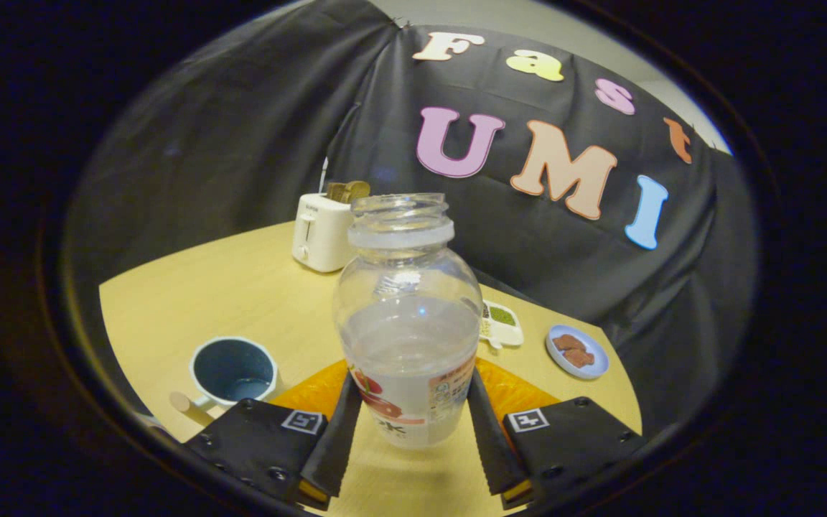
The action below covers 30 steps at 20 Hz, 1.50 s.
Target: Take the bottle from table, then pour the juice into the cup, finally place the bottle on the coaster
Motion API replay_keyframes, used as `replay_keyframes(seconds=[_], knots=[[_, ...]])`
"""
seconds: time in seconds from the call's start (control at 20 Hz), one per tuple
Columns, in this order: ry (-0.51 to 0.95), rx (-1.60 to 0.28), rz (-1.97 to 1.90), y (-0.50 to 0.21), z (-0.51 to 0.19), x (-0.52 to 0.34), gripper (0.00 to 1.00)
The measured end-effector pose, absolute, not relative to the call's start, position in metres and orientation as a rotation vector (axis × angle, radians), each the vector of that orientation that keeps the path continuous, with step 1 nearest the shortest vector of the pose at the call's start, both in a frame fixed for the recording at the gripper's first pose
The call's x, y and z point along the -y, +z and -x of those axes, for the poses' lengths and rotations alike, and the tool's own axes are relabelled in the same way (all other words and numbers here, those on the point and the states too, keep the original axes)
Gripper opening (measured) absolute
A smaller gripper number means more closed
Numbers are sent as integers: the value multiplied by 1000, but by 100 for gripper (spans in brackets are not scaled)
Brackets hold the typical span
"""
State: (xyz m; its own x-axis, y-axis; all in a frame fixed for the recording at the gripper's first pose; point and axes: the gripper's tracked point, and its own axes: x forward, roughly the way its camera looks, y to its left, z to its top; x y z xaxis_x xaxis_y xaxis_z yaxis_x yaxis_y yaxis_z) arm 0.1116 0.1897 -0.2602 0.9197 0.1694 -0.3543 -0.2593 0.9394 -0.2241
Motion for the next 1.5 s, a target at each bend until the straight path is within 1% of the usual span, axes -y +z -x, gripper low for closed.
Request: replay_keyframes(seconds=[0.35,0.7,1.1,1.5], knots=[[241,-290,86,-253,-149,-193,78],[260,-320,2,-292,-177,-192,78],[242,-341,-20,-327,-199,-180,78],[235,-336,-4,-338,-204,-177,79]])
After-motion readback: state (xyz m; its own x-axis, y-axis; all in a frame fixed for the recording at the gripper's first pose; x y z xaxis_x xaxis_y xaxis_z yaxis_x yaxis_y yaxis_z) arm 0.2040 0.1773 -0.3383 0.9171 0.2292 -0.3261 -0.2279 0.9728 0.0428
